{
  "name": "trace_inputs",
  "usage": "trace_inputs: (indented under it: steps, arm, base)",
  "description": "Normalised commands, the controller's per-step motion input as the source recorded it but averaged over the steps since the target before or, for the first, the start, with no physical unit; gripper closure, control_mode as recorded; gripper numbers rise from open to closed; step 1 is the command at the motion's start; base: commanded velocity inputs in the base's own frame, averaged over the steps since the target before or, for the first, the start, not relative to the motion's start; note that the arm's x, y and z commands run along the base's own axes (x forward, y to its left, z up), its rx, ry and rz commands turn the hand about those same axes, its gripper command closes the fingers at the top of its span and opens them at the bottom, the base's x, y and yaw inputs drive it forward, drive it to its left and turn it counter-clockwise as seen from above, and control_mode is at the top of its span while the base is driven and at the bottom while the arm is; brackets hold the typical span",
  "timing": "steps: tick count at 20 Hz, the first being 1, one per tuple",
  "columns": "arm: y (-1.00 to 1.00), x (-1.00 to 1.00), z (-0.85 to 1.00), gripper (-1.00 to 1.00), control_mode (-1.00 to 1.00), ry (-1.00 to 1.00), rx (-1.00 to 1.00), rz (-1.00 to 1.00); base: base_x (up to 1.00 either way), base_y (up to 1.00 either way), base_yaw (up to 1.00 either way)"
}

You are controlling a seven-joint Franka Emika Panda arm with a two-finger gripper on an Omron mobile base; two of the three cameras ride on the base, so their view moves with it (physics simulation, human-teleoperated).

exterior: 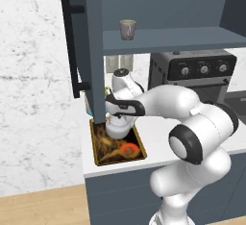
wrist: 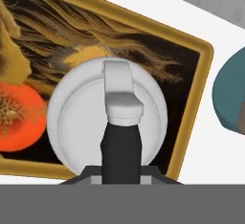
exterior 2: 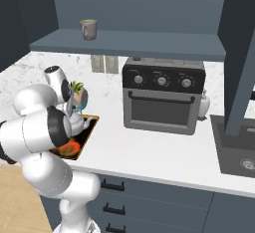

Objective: Pick the kettle from the counter and place it on the tray. Then pick the mug from the cabinet and place it on the tray. Then close the cabinet doors.

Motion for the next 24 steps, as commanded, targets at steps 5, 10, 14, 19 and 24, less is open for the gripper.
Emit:
trace_inputs:
  steps: [5,10,14,19,24]
  arm:
    - [0.0,0.18,-0.14,1.0,-1.0,-0.02,0.0,0.0]
    - [0.0,0.18,-0.03,1.0,-1.0,-0.02,0.0,0.0]
    - [0.0,-0.02,-0.15,1.0,-1.0,-0.02,0.0,0.0]
    - [0.0,-0.25,-0.3,-1.0,-1.0,0.0,0.0,0.0]
    - [-0.06,-0.19,0.08,-1.0,-1.0,-0.07,0.02,0.0]
  base:
    - [0.0,0.0,0.0]
    - [0.0,0.0,0.0]
    - [0.0,0.0,0.0]
    - [0.0,0.0,0.0]
    - [0.0,0.0,0.0]
